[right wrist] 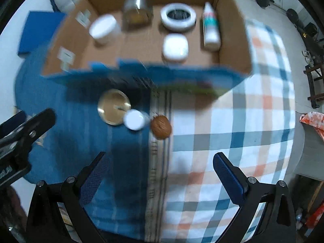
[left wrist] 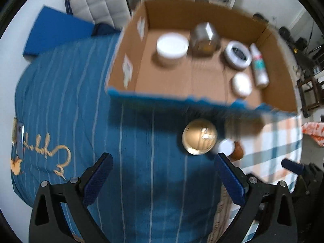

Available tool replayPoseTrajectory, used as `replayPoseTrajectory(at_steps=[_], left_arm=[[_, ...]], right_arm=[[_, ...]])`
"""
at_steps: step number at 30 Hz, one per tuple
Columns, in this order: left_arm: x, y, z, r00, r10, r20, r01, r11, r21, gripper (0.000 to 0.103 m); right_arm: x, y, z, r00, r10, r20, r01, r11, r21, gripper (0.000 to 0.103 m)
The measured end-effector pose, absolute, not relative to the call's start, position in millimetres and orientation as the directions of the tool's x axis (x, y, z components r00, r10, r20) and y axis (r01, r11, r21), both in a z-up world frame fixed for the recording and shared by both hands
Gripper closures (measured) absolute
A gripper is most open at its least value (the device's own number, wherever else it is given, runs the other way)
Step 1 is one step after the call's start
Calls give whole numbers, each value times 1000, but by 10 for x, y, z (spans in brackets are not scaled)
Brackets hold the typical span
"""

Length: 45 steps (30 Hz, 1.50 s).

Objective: Organize rigid objects

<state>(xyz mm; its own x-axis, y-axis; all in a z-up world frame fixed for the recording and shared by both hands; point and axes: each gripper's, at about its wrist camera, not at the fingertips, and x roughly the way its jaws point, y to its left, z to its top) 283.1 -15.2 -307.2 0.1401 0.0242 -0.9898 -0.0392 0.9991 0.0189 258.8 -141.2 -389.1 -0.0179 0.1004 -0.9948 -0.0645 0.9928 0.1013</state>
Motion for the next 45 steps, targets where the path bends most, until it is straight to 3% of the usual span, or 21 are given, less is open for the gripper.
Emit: replayPoseTrajectory(at_steps=[3,7,11,25,33,37,40,41,42,45], left_arm=[[2839,-135,-3358,89,10,-996,-33,999,7,1],[2904,-215,-3628,29,-22,-999,-7,1000,-23,1],[2987,-326,-3791,-16,-68,-998,6,998,-68,1],[3283,-676,-4022,-67,-169,-983,-32,985,-167,0],[3272,-468,-4094,-83,-266,-960,-179,952,-248,0],[3280,-479,-4122,-86,-269,-959,-191,949,-249,1],[3254,-515,-4189,-92,-206,-974,-154,970,-190,1],[3251,-541,-4208,-88,-175,-981,-133,978,-162,7],[3264,-554,-4229,-84,-149,-985,-114,984,-139,20],[3236,-592,-4271,-77,-104,-992,-83,992,-97,39]], right_arm=[[2612,-1389,-4217,-40,79,-996,-82,993,82,21],[2662,-1325,-4547,-66,70,-995,-99,992,76,32],[2682,-1308,-4718,-66,111,-992,-85,990,116,68],[2487,-1695,-4678,-89,89,-992,-32,995,92,69],[2345,-1819,-4668,-87,100,-991,-12,995,102,70],[2340,-1880,-4686,-90,99,-991,-9,995,100,70],[2351,-1837,-4683,-95,97,-991,-3,995,97,70],[2353,-1843,-4687,-96,97,-991,0,995,97,70],[2353,-1849,-4687,-96,97,-991,4,995,97,70],[2380,-1844,-4687,-95,93,-991,5,996,93,70]])
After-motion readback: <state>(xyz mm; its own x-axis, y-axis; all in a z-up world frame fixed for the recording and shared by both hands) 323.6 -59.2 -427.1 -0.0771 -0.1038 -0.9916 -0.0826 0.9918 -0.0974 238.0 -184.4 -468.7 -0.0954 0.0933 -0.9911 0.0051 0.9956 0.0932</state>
